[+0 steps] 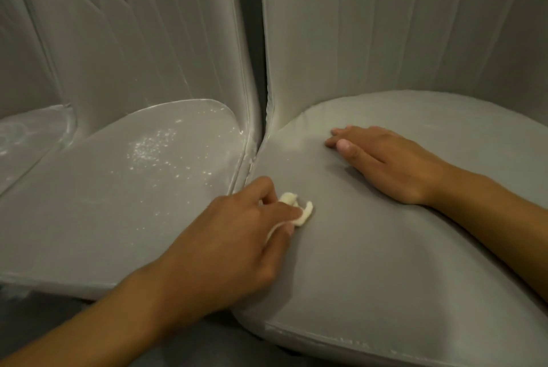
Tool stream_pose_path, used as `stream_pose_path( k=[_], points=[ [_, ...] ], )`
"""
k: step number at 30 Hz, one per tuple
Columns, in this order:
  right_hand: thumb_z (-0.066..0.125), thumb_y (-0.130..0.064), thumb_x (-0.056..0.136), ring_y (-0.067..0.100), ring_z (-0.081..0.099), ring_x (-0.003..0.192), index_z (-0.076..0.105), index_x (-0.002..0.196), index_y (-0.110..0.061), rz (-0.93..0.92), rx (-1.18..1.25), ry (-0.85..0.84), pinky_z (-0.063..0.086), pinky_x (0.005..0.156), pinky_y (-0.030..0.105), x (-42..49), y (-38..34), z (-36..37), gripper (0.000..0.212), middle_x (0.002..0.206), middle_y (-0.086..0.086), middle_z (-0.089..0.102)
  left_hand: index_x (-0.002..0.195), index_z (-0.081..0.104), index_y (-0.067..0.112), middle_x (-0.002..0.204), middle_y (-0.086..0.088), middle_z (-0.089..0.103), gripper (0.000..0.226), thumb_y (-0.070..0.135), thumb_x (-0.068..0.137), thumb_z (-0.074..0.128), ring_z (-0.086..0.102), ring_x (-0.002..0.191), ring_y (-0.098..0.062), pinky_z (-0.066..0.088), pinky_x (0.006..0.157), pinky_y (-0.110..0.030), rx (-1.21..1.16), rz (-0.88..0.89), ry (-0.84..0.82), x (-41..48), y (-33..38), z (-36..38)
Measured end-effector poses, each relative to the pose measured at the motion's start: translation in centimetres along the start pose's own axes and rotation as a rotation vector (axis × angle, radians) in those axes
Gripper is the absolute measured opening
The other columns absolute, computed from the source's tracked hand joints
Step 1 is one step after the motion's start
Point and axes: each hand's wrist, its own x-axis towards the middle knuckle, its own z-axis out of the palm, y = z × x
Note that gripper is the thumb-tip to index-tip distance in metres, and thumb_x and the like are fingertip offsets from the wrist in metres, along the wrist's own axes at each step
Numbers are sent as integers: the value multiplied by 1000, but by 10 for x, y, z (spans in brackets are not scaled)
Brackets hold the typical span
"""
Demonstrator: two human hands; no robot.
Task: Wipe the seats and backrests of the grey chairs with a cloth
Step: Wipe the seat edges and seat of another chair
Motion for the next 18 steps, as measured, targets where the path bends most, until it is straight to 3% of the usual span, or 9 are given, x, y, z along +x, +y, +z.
stream_pose_path(
  k=[3, 6, 11, 18],
  points=[
    [8, -65, 90, 7, 34, 141, 49, 142, -29, -25, 31, 38, 20, 120, 31, 1, -3, -2, 74, 151, -13, 45, 128, 69, 32, 107, 16, 54, 39, 45, 99, 45, 58, 87, -6, 45, 79, -23, -25, 12, 26, 19, -22, -10],
    [13, -59, 95, 16, 47, 130, 58, 130, -28, -49, 62, 71, 30, 112, 31, 1, -5, -4, 65, 139, -7, 56, 133, 65, 28, 116, 5, 55, 37, 40, 105, 45, 59, 92, -18, 42, 83, -26, 75, -48, 121, 58, -49, -6],
    [10, -66, 95, 13, 43, 135, 55, 135, -30, -27, 63, 68, 27, 115, 29, 1, -2, -2, 71, 145, -9, 52, 134, 65, 30, 122, 0, 57, 34, 36, 105, 48, 63, 98, -26, 47, 88, -33, 140, -62, 55, 71, -48, 12],
    [-1, -79, 82, 6, 29, 145, 44, 147, -29, -15, -4, 54, 20, 122, 36, 5, 7, 4, 93, 155, -14, 39, 126, 67, 33, 109, 6, 55, 30, 35, 101, 50, 57, 70, -13, 54, 65, -35, 15, 29, 68, -4, 19, 10]
  ],
)
